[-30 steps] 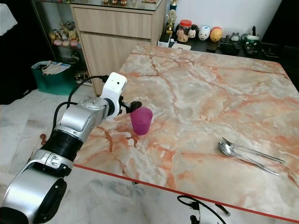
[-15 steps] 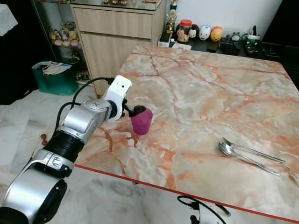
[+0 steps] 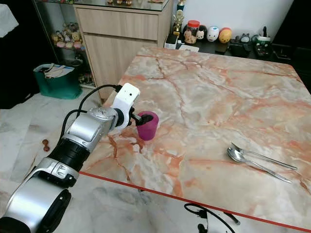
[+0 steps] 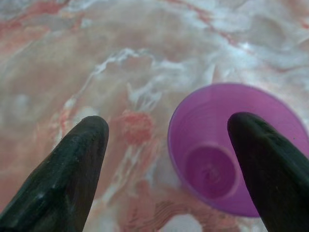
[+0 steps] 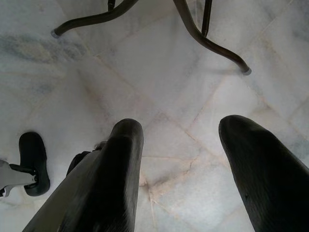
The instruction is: Setting the table
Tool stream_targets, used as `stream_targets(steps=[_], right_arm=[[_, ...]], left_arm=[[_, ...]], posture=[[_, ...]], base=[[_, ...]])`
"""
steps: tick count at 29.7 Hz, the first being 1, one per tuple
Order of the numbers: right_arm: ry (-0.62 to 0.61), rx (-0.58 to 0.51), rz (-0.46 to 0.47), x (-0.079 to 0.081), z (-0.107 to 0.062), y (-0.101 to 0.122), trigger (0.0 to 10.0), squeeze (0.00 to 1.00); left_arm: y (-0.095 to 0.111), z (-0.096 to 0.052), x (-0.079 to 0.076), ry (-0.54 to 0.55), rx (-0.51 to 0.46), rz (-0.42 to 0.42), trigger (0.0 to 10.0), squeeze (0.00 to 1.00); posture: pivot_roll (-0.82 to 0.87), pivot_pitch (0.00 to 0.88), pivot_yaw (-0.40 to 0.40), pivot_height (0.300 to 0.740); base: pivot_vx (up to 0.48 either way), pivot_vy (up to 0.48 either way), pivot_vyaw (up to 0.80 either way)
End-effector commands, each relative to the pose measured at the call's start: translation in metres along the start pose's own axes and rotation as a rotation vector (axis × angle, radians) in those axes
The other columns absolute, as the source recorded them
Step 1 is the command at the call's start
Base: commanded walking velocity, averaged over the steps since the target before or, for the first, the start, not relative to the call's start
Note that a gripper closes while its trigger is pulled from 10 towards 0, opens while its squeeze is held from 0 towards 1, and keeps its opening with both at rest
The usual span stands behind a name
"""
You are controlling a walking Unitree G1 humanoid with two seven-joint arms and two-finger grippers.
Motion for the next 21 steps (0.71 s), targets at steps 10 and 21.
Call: stream_targets(steps=[10,21], right_arm=[[-0.002,-0.001,0.002,-0.0015,0.0,0.0009,10.0,0.0],[0.0,0.0,-0.002,-0.0013,0.0001,0.0011,10.0,0.0]], left_arm=[[-0.0109,0.004,-0.0021,-0.001,0.029,0.006,10.0,0.0],[-0.0122,0.0051,-0.0063,-0.027,0.028,-0.007,0.0,0.0]], posture=[[0.15,0.0,-0.04,0.707],[0.15,0.0,-0.044,0.707]], base=[[0.0,0.0,0.0],[0.0,0.0,0.0]])
Point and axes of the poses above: a point about 5 cm out from each wrist's last joint towards the gripper, its own z axis pointing out of the wrist towards the gripper, its own y axis along the axis of the wrist's last joint, x = y × z, the point moved 4 cm from there along z, pointing out of the wrist towards the gripper, and after that the axes turned 2 degrees about -z, right-handed, at the moved point
